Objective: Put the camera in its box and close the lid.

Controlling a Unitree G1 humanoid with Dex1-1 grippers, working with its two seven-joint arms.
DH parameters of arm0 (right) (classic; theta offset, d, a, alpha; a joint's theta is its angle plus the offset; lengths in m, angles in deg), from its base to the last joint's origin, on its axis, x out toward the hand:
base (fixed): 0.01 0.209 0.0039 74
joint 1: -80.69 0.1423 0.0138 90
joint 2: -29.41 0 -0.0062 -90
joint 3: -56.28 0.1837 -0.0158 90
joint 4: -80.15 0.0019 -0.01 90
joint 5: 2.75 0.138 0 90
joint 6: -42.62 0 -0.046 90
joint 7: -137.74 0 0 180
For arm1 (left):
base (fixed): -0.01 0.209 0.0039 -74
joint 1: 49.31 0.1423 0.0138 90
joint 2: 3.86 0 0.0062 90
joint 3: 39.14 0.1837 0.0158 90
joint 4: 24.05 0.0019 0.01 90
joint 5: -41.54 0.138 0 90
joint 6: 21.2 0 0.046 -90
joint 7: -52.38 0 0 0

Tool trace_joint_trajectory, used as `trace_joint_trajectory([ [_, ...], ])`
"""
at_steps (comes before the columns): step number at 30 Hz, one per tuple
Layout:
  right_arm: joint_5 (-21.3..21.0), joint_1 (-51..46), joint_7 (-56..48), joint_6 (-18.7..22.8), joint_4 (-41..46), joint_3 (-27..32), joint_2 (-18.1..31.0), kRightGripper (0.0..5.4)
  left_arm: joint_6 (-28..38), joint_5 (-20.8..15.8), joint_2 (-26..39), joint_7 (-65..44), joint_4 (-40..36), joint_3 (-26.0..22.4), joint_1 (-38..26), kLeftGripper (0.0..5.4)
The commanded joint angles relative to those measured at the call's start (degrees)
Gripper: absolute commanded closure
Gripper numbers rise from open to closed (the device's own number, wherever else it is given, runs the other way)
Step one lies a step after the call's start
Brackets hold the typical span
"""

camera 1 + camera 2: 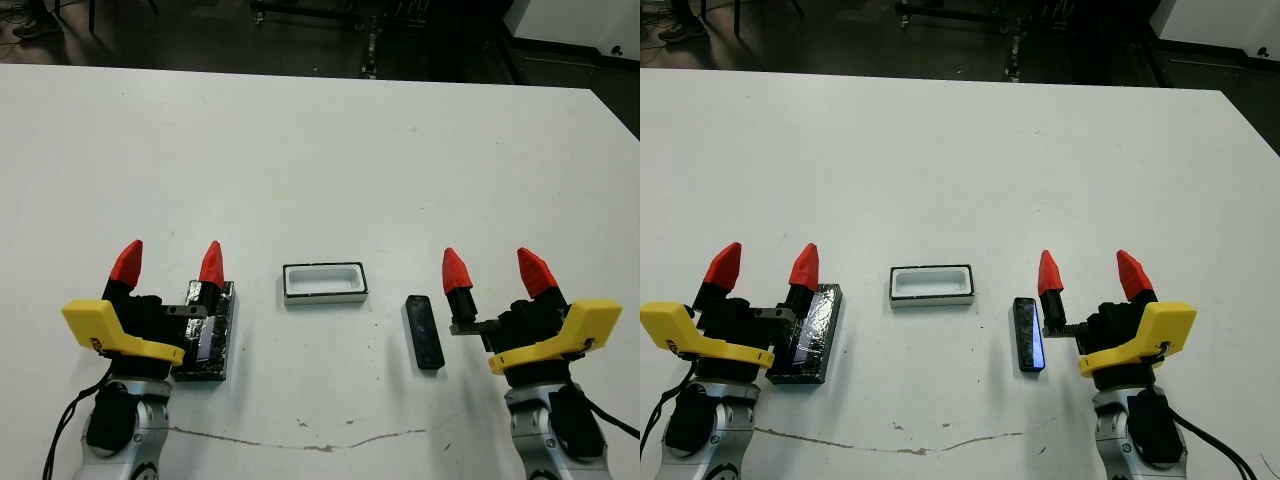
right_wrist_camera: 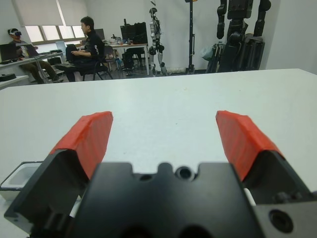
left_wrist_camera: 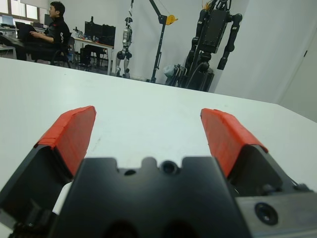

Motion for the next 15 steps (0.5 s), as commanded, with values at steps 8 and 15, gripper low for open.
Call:
trace_joint_trajectory([
  [8, -0.82, -0.56, 0.81, 0.99, -0.02, -0.3, 0.18, 0.0, -0.48, 1.15, -0.22, 1.26, 0.18, -0.05, 0.46, 0.01],
  [15, -2.83, -2.74, 2.85, 2.63, 2.91, -2.2, -0.21, 0.0, -0.8, 1.18, -0.12, 1.19, -0.1, 0.21, 0.61, 0.01],
])
